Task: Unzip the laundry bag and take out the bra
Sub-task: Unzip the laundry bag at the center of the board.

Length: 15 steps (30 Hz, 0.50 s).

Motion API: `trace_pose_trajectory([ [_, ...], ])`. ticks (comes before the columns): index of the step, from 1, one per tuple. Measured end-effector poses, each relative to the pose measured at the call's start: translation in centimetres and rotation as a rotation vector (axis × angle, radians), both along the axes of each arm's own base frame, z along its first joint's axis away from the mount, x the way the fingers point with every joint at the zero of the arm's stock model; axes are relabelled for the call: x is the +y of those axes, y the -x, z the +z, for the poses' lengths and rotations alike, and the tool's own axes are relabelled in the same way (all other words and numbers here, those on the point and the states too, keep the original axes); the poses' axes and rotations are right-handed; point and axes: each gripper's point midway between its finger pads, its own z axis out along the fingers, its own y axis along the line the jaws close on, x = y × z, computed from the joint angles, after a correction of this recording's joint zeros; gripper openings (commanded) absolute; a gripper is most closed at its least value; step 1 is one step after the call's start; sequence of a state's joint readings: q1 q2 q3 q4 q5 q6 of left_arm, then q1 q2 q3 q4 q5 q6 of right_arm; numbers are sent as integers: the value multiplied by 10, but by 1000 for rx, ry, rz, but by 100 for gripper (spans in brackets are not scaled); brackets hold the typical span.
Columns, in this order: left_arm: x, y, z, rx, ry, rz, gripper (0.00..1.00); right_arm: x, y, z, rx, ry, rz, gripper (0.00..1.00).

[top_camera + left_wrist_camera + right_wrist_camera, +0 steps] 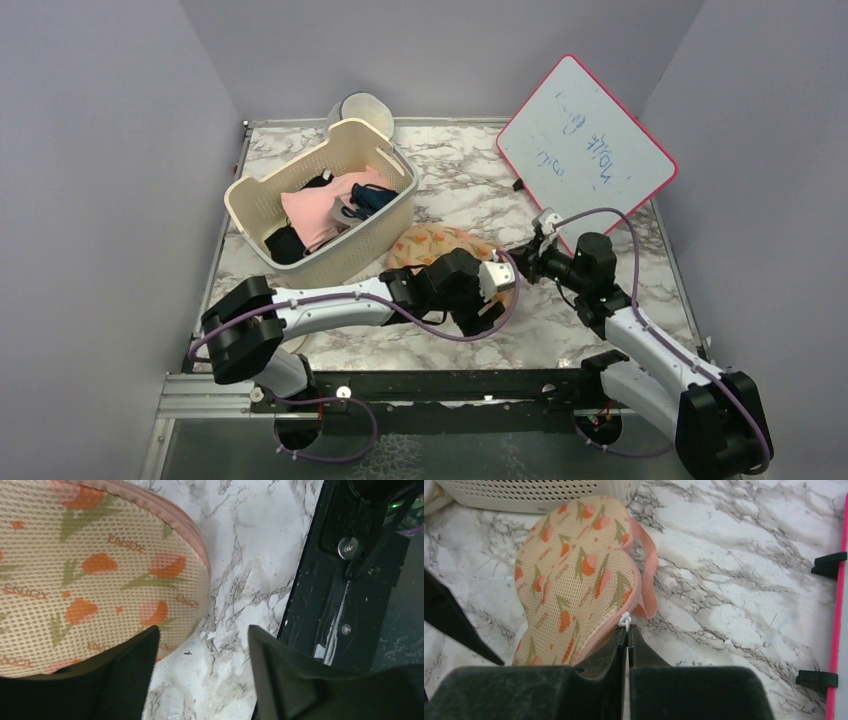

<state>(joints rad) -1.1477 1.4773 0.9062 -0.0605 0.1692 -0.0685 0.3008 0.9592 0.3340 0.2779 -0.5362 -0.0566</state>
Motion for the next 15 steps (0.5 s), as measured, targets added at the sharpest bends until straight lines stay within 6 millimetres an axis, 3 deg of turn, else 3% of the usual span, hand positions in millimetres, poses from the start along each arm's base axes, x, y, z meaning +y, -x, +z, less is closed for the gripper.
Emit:
trace_pose_trajectory([
  [3, -9, -3, 9, 23, 6, 18, 65, 1, 6, 14, -47, -20, 15, 1],
  [8, -51, -27, 48, 32, 63, 89, 64, 0, 18, 39, -125, -49, 32, 1],
  [10, -63, -34, 57, 38, 82, 116, 59, -1, 21, 47, -140, -67, 27, 1],
  [15, -63, -41, 54, 57, 63, 164, 44, -6, 22, 41, -90, -76, 2, 1],
])
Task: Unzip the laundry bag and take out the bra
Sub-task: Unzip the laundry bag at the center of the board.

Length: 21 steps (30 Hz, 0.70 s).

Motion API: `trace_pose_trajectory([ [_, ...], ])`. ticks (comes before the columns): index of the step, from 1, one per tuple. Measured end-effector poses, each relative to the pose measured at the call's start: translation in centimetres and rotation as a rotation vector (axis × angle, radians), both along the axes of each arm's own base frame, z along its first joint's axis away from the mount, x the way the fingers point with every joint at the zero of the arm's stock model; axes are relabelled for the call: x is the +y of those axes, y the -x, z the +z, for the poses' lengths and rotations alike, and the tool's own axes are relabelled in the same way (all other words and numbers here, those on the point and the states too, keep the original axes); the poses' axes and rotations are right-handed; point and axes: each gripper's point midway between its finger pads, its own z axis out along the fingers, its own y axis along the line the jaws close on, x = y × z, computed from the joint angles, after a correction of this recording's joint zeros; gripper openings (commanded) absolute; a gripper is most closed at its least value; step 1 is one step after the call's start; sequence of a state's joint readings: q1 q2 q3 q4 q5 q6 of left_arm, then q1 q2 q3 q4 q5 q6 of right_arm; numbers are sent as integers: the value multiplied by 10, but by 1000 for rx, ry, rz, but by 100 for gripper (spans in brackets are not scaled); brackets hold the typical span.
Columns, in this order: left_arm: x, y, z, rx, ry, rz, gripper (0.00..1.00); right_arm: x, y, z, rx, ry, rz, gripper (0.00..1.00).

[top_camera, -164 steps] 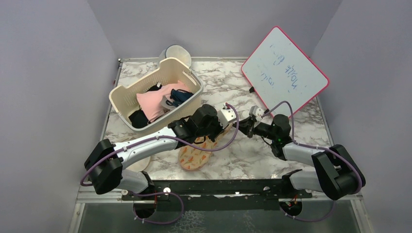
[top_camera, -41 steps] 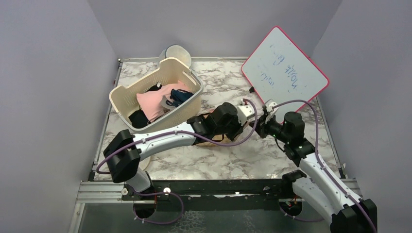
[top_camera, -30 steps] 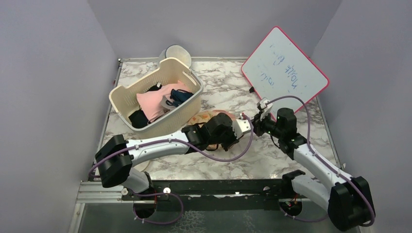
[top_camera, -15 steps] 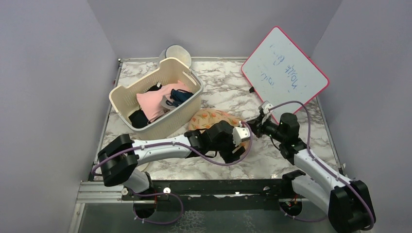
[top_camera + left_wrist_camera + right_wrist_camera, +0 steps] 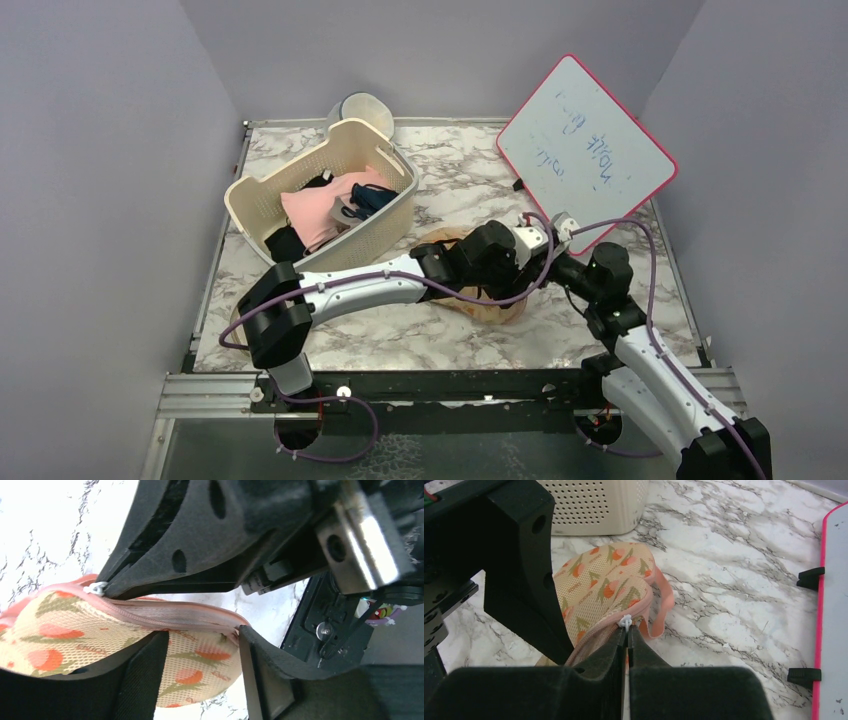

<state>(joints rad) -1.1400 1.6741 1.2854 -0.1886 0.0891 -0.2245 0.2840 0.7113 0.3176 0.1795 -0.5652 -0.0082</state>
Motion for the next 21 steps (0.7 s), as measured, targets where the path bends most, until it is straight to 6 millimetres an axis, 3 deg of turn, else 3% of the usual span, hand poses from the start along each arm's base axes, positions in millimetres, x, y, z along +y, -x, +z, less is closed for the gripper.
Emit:
trace_pose_trajectory([
  [4, 6, -6, -4, 10, -18, 47, 60, 0, 0, -3, 15, 2, 1, 1],
  [8, 15, -17, -11, 31, -32, 122, 65, 2, 2, -4, 9, 8, 14, 1],
  [12, 18, -20, -16, 56, -32, 157, 64, 3, 1, -7, 20, 11, 19, 1],
  [14, 17, -20, -16, 66, -24, 166, 55, 3, 1, -7, 21, 11, 19, 1],
  [19, 14, -21, -12, 74, 2, 179, 19, 3, 2, -7, 19, 11, 22, 1],
  [21, 13, -22, -11, 67, 6, 175, 11, 3, 2, -7, 19, 14, 22, 1],
])
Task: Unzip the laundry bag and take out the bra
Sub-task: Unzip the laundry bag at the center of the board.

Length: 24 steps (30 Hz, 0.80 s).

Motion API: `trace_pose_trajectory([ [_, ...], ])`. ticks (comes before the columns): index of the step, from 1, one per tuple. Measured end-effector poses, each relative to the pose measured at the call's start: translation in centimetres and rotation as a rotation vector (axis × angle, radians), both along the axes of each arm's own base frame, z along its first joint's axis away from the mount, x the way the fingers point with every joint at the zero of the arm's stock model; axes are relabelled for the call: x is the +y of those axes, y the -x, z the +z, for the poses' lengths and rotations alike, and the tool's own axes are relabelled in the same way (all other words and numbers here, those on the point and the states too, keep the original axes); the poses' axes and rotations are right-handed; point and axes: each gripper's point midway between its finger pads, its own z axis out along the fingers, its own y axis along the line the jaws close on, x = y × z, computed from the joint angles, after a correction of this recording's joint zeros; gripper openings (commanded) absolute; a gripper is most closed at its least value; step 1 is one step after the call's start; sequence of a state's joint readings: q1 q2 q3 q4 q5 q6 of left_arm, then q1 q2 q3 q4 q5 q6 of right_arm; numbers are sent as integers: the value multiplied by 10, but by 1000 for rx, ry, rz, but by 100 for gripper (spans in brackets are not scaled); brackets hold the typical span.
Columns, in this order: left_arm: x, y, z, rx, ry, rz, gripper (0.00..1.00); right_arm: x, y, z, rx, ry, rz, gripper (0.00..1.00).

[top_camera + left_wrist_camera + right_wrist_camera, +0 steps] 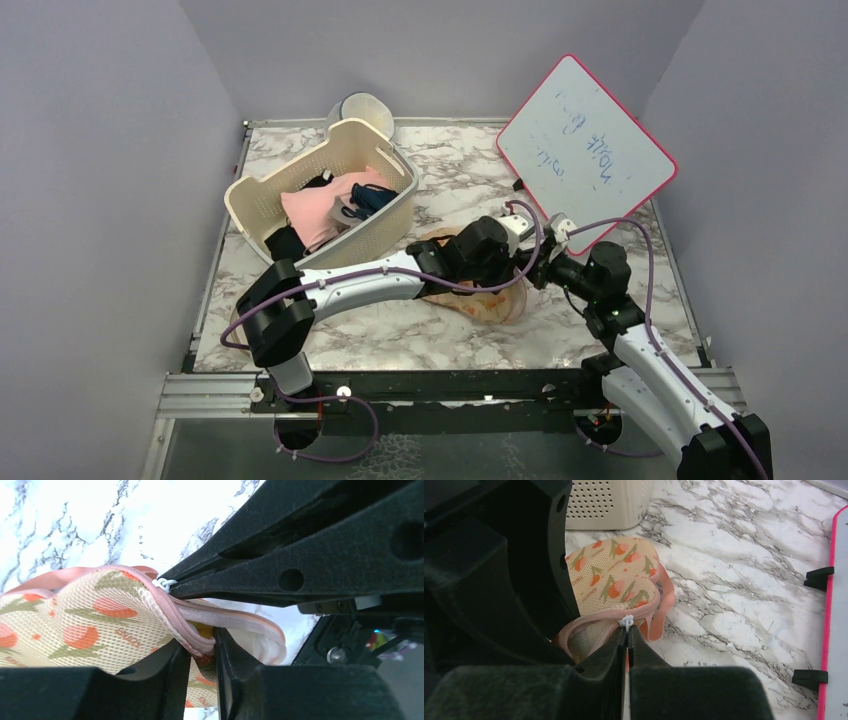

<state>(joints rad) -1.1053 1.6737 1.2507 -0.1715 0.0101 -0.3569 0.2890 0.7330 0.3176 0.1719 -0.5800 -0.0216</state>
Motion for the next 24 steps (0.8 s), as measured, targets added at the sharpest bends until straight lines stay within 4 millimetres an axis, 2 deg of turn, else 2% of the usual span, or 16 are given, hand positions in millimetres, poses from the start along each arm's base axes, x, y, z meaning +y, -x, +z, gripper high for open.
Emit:
trace_pose_trajectory([
  [5, 6, -1, -9, -34, -35, -29, 0, -3, -1, -4, 15, 17, -18, 1],
  [10, 28, 4, -25, -83, -92, -68, 0, -3, 2, -13, 51, 33, -21, 1],
  [16, 44, 13, -13, -170, -89, -143, 0, -1, 0, -24, 94, 45, -12, 1],
  [24, 47, 28, -14, -239, -101, -263, 0, 5, -11, -33, 125, 50, 4, 1],
])
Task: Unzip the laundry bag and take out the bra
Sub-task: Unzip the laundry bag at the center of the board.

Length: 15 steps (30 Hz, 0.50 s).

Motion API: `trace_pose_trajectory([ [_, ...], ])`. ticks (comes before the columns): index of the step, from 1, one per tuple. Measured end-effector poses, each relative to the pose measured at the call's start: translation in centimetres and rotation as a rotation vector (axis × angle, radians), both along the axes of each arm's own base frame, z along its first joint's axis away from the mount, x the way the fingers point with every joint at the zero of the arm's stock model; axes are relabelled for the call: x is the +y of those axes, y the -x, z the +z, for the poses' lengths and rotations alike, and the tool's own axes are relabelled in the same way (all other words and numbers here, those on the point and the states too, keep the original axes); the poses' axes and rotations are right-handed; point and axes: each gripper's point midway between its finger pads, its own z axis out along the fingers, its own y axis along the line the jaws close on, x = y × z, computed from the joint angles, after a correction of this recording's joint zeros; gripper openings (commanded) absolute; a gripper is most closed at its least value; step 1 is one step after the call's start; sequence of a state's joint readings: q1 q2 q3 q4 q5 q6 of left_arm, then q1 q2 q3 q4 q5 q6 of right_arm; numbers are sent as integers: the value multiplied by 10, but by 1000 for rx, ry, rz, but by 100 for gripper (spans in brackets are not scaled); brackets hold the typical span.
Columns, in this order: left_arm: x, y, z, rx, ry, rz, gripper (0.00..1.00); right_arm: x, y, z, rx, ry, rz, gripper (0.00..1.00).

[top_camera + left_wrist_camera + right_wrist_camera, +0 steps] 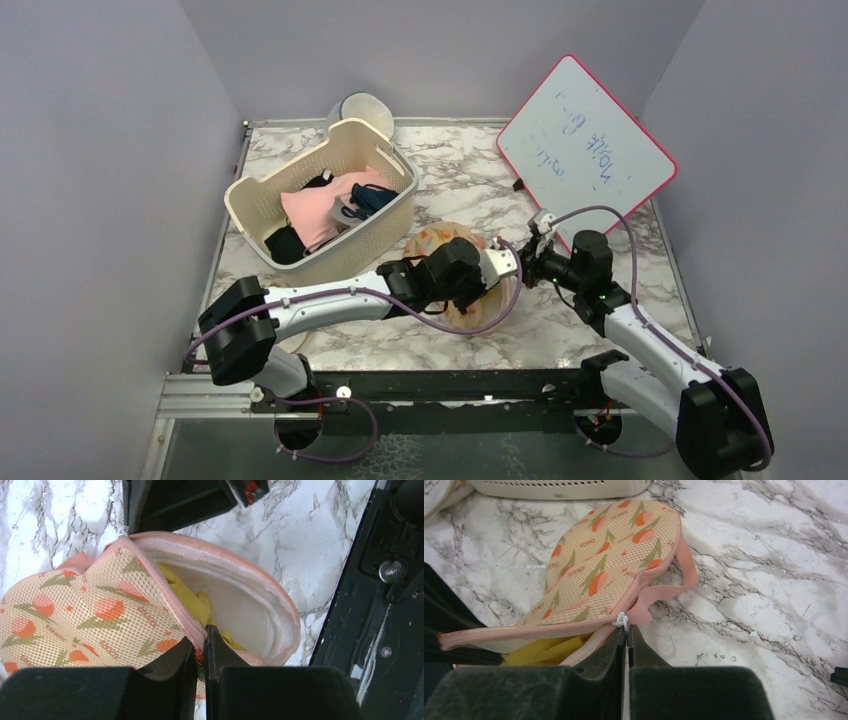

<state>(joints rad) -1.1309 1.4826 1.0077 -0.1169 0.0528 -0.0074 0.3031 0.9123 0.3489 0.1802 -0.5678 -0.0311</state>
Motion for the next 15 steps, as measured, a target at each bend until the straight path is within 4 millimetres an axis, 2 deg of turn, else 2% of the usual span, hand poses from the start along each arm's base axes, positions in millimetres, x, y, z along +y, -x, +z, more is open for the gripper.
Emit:
trace_pose_trajectory([
  [6, 8, 5, -7, -4, -14, -12, 0, 6, -9, -13, 32, 5, 15, 1],
  [12, 13, 9, -18, 31, -21, 6, 21, 8, -8, 6, -35, -24, 29, 1],
  [15, 14, 15, -23, 57, -25, 15, 23, 8, -3, 21, -83, -54, 29, 1],
])
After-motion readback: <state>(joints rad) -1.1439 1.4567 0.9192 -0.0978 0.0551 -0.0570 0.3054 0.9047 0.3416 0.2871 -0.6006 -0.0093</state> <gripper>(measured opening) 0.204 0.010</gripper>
